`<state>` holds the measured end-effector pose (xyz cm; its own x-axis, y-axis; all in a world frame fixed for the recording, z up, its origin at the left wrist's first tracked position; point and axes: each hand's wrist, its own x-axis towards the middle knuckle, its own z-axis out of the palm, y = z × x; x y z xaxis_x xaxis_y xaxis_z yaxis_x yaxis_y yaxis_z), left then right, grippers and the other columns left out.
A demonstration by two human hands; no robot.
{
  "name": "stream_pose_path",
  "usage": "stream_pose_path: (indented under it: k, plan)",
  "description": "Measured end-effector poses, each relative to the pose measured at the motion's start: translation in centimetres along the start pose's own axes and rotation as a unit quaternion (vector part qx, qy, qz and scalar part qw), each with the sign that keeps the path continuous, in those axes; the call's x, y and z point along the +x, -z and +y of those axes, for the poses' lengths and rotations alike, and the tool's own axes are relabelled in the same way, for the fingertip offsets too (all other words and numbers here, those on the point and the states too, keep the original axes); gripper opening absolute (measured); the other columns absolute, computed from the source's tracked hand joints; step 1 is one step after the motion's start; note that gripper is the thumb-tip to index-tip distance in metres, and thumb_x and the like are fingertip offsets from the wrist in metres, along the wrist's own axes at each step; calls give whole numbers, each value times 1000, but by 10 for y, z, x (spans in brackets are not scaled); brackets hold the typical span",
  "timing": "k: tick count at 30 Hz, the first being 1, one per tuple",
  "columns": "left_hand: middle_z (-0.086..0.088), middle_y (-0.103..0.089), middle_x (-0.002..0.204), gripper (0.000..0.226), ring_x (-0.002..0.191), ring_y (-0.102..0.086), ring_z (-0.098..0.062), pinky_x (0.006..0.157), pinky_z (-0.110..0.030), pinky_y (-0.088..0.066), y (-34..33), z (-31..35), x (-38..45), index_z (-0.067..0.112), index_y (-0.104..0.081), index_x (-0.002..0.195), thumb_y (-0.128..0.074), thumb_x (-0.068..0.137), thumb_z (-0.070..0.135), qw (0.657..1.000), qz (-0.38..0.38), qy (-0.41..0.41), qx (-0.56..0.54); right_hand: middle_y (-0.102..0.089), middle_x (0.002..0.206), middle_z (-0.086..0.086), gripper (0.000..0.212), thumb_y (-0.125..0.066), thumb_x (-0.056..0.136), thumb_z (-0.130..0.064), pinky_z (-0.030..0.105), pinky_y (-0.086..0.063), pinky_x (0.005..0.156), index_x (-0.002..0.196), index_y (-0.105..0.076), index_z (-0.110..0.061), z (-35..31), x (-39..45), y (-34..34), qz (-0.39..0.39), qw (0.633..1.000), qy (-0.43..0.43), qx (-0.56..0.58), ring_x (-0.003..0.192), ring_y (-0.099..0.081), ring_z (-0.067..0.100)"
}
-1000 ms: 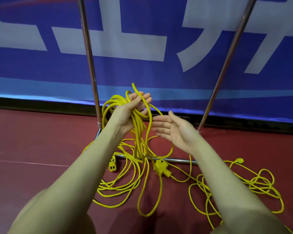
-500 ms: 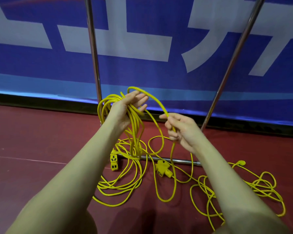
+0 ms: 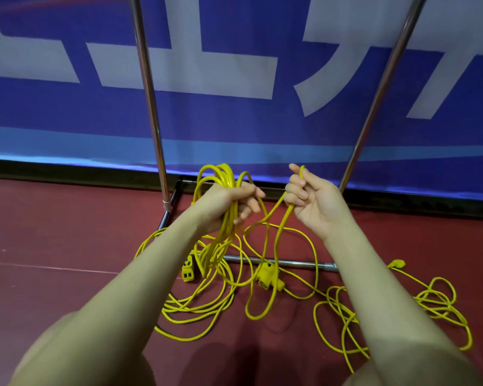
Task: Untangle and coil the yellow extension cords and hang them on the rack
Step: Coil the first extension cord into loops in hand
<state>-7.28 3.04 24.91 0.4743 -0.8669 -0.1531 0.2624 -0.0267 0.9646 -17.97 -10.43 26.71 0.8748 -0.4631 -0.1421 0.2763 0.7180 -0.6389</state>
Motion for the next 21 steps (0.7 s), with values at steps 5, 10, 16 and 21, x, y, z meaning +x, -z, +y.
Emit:
stream_pose_path:
  k: [5, 10, 16, 21]
  plan:
    - [-9, -73, 87, 21, 81, -71, -17, 79, -30, -57, -12, -13, -3, 3, -61, 100, -41, 97, 6, 994, -84, 58, -24, -40, 50, -2, 21, -31, 100, -7, 17, -27, 34, 89, -48, -5, -5, 1, -2, -3, 993, 18, 116, 36, -31, 7]
    - [-7, -74, 91, 21, 91, -70, -17, 86, -27, -55, -20, -17, -5, 5, -60, 104, -41, 96, 2, 988, -142, 53, 12, -41, 50, 0, 22, -30, 100, -6, 17, -28, 35, 86, -48, -5, -10, 2, -3, 5, 988, 41, 146, 35, -33, 8]
    - [-1, -69, 76, 17, 80, -71, -16, 72, -26, -57, -26, -15, -4, 6, -60, 93, -44, 94, -1, 992, -123, 16, 25, -57, 71, 7, 26, -33, 102, -16, 22, -51, 51, 89, -52, -4, -12, 2, 1, 18, 994, 42, 96, 57, -58, 16]
    - [-3, -70, 73, 20, 76, -72, -18, 71, -31, -58, -21, -2, 0, 8, -58, 91, -40, 95, 1, 992, -30, -28, -117, -70, 87, 13, 26, -35, 102, -26, 30, -53, 75, 98, -52, -6, -9, 0, 13, 37, 997, 1, -74, 86, -64, 24]
